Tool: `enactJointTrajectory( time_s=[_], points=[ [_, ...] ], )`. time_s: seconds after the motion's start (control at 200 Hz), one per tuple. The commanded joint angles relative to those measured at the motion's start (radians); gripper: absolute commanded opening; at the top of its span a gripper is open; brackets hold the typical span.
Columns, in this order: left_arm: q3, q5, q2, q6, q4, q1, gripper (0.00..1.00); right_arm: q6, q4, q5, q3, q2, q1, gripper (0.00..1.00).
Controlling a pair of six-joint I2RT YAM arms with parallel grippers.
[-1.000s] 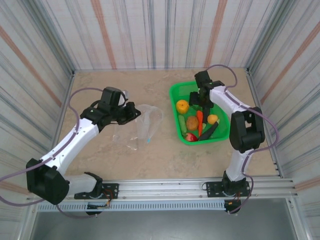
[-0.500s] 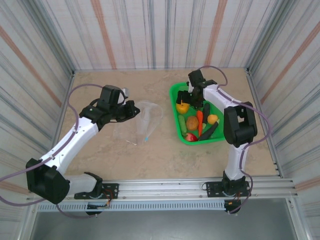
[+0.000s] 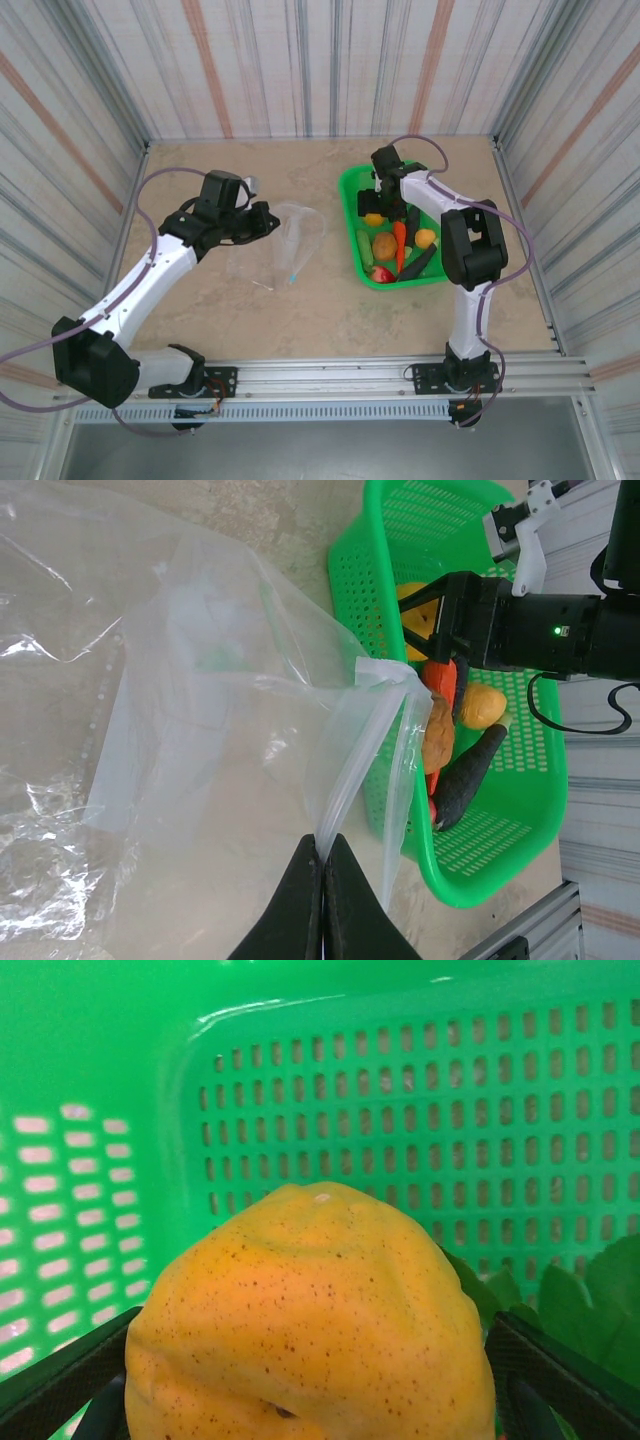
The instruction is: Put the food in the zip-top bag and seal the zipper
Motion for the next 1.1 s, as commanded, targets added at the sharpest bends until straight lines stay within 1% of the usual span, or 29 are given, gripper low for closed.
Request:
enactJointTrajectory(
  time_s=[0.0,0.075,0.17,0.296,0.401,0.481,0.591,0.751,0.817,0.952,1.097],
  points=[
    [0.022,-0.006,0.002,0.030,-0.033,0.004,0.00,-0.020,-0.028,0.049,0.014,0.006,0.008,0.82],
    [0.035,-0.004,0.011,0.031,-0.042,0.005,0.00,-0.009,-0.021,0.048,0.013,-0.012,0.009,0.73],
    [0.063,-0.007,0.019,0.043,-0.061,0.004,0.00,0.000,0.008,0.052,-0.006,-0.069,0.009,0.67],
    [0.087,-0.015,0.020,0.046,-0.077,0.004,0.00,0.014,0.027,0.053,-0.023,-0.159,0.007,0.65],
    [0.105,-0.004,0.021,0.038,-0.075,0.004,0.00,0.030,0.051,0.041,-0.051,-0.263,0.010,0.66],
    [0.122,0.006,0.024,0.036,-0.075,0.005,0.00,0.050,0.088,-0.022,-0.082,-0.344,0.009,0.66],
    [0.134,0.013,0.025,0.039,-0.071,0.005,0.00,0.059,0.085,-0.115,-0.079,-0.422,0.023,0.66],
    [0.159,0.030,0.036,0.032,-0.069,0.012,0.00,0.111,0.189,-0.330,-0.139,-0.545,0.093,0.65],
    [0.169,0.039,0.039,0.026,-0.071,0.012,0.00,0.136,0.230,-0.391,-0.155,-0.575,0.135,0.65],
    [0.184,0.062,0.039,0.018,-0.063,0.018,0.00,0.196,0.294,-0.444,-0.163,-0.575,0.226,0.65],
    [0.207,0.102,0.040,0.012,-0.063,0.027,0.00,0.265,0.378,-0.491,-0.175,-0.528,0.271,0.65]
  ],
)
